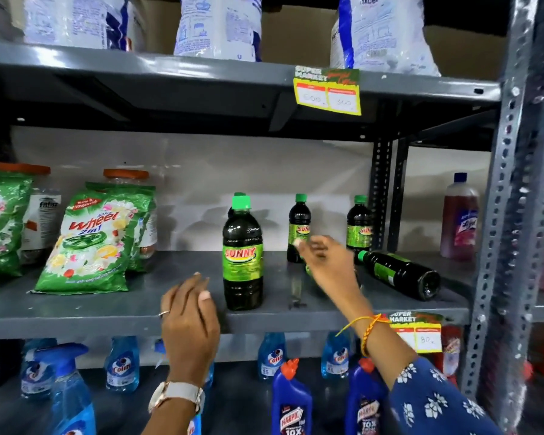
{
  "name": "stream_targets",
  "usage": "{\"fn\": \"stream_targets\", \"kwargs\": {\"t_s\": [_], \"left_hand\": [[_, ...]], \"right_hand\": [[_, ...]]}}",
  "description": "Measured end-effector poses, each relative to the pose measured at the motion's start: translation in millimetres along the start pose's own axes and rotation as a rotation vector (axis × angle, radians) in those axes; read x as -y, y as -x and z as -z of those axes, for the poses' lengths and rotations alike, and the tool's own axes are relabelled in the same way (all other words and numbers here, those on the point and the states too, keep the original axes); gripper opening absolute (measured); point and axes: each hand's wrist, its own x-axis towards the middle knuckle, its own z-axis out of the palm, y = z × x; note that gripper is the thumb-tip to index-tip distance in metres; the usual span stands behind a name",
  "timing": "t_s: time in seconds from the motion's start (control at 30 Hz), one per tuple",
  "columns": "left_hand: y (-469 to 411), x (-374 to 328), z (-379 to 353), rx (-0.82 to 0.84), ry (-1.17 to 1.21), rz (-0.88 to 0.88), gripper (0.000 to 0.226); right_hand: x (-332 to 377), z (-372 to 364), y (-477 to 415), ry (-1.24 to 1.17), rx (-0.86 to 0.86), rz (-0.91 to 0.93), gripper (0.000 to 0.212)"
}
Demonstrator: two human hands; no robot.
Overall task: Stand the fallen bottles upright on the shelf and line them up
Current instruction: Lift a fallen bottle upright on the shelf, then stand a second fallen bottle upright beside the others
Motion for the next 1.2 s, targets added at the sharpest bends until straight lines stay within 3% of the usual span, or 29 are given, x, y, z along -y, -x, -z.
{"fn": "stream_targets", "kwargs": {"t_s": [0.07, 0.13, 0.23, 0.27, 0.4, 0.53, 0.67, 0.8, 1.07, 1.2], "left_hand": [[8, -35, -16, 0.071, 0.084, -0.170, 0.039], [13, -71, -38, 0.248, 0.093, -0.306, 0.038], [17, -106, -72, 0.432, -0.077, -0.300, 0.037], [17, -110, -79, 0.470, -0.146, -0.275, 0.038], [26, -104, -91, 0.469, -0.300, -0.215, 0.036], [26, -102, -96, 0.426, -0.329, -0.222, 0.029], [29, -101, -98, 0.424, -0.349, -0.218, 0.029], [30, -102, -97, 0.429, -0.356, -0.224, 0.028], [30, -104, -95, 0.464, -0.355, -0.203, 0.031], [31, -103, -95, 0.474, -0.351, -0.194, 0.033]], "right_hand": [[-8, 24, -26, 0.248, -0.003, 0.050, 0.015], [-13, 29, -43, 0.548, 0.170, 0.012, 0.029], [-25, 15, -45, 0.822, 0.481, -0.106, 0.044], [-33, 7, -43, 0.893, 0.515, -0.130, 0.043], [-54, -4, -38, 1.088, 0.240, -0.145, 0.028], [-71, 2, -44, 0.810, 0.137, -0.100, 0.023], [-84, 7, -42, 0.303, 0.004, -0.073, 0.046], [-89, 4, -40, -0.023, 0.029, -0.056, 0.047], [-99, 9, -39, -0.194, 0.162, -0.162, 0.041], [-98, 7, -39, -0.224, 0.121, -0.161, 0.040]]}}
